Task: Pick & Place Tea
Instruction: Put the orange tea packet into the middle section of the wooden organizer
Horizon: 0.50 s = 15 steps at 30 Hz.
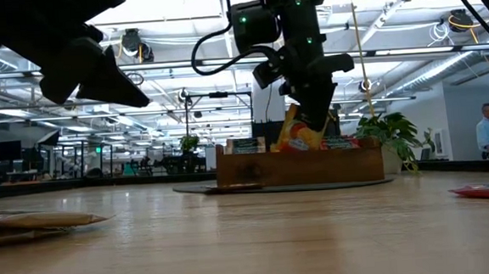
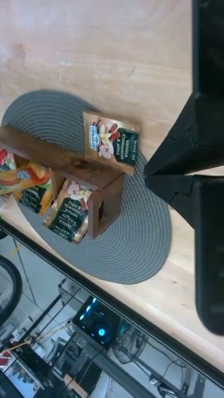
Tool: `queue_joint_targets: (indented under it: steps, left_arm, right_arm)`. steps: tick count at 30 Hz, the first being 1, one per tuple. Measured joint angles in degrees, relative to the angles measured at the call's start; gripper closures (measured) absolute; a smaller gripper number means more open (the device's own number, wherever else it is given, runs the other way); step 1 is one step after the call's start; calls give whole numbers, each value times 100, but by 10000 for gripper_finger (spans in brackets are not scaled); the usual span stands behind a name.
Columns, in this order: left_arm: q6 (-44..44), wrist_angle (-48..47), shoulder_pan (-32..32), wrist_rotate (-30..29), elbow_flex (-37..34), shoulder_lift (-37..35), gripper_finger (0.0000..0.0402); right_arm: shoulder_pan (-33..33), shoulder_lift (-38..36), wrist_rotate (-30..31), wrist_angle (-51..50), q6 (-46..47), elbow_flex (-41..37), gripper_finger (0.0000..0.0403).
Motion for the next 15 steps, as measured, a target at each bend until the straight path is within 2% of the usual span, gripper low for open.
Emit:
queue_joint_targets:
  steps: [5,15]
  left_arm:
    - [-21,22,70,0,0,0,397]
    - [2,40,70,0,0,2,358]
  right_arm:
    - [2,0,-9,11,27,0,403]
    - [-4,206,-145,178,-102,2,403]
